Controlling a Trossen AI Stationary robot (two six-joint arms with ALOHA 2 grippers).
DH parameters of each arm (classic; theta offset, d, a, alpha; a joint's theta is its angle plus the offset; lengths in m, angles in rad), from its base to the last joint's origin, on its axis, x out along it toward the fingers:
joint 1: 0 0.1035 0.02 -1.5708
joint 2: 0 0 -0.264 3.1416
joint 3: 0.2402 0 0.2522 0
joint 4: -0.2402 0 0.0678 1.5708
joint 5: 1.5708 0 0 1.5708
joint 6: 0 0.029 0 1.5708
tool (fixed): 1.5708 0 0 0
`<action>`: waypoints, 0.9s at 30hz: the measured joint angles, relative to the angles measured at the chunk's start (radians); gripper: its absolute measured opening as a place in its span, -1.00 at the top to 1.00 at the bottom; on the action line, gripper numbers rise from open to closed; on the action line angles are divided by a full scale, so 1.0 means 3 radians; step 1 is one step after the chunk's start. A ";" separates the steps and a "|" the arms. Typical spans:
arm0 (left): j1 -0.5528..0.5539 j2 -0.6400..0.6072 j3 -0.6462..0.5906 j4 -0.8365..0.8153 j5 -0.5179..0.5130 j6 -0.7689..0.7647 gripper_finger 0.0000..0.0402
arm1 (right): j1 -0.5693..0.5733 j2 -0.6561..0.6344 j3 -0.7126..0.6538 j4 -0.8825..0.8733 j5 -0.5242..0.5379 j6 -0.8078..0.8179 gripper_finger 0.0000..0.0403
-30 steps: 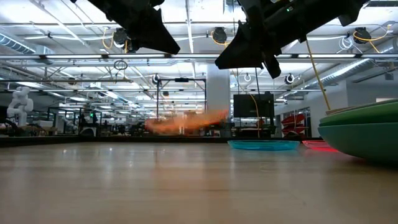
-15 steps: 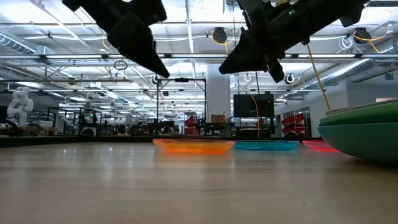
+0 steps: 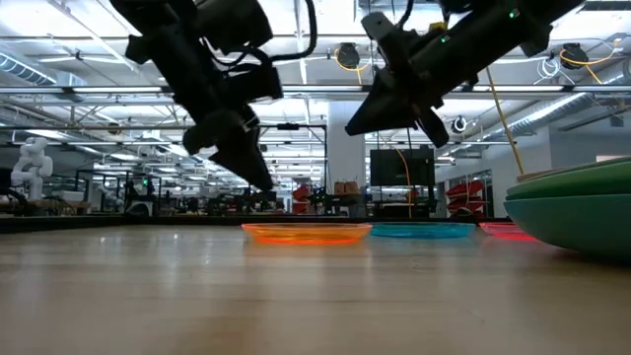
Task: Stack plastic plates
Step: Stack the orange transparent plate on top of the green transparent plate
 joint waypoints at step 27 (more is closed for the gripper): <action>0.0250 -0.0016 -0.0178 -0.0230 0.0013 0.0344 0.54 | -0.0484 0.0911 0.1428 -0.2478 -0.0872 0.0514 0.67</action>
